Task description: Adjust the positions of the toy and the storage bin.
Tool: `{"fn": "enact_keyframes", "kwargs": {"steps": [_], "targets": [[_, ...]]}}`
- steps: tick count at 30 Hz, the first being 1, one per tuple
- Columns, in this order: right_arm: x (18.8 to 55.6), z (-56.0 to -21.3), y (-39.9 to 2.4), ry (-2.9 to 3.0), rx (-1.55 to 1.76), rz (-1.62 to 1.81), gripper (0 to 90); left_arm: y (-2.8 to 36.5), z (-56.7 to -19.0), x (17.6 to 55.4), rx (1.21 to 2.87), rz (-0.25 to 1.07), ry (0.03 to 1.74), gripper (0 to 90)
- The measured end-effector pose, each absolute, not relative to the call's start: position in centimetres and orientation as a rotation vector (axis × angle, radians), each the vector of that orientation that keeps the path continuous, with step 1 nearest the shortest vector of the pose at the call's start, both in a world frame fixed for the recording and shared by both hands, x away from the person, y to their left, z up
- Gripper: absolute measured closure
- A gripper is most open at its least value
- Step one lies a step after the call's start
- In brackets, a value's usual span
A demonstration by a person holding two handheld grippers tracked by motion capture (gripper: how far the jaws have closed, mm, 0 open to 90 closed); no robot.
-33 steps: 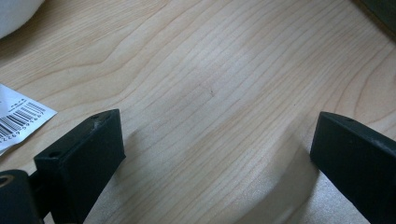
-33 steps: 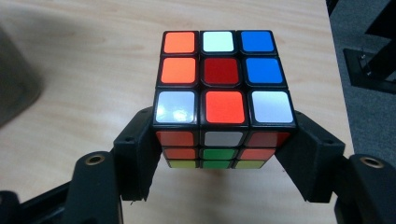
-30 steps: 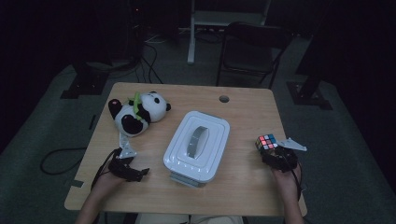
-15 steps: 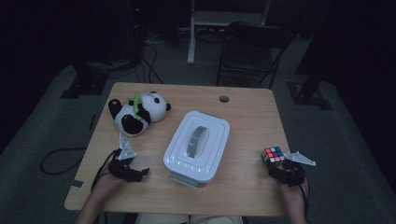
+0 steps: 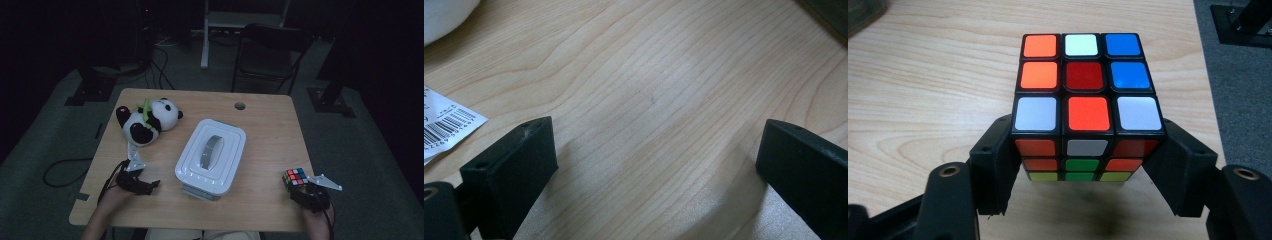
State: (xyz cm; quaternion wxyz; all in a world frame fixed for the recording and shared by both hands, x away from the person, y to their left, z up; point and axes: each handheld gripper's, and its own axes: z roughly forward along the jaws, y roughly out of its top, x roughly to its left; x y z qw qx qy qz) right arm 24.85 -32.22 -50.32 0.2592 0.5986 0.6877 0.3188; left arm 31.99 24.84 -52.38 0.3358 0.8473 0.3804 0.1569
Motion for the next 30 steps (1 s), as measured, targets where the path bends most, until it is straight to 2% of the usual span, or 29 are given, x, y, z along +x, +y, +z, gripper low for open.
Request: {"fn": "enact_keyframes", "kwargs": {"steps": [15,21,22,24,30], "targets": [[23.7,-50.5,-32.4,1.865,1.612,0.870,33.2,24.8,-52.4,32.0,2.209,0.409,0.993,3.6],[23.8,-49.7,-32.7,1.864,1.599,0.921,19.3,24.8,-52.4,32.0,2.209,0.409,0.993,3.6],[23.9,-49.5,-32.7,1.872,1.583,0.930,12.4,24.8,-52.4,32.0,2.209,0.409,0.993,3.6],[24.2,-49.1,-32.8,1.866,1.565,0.950,14.8,24.8,-52.4,32.0,2.209,0.409,0.993,3.6],[25.2,-47.8,-32.3,1.904,1.478,1.018,13.4,24.8,-52.4,32.0,2.208,0.409,0.995,3.5]]}}
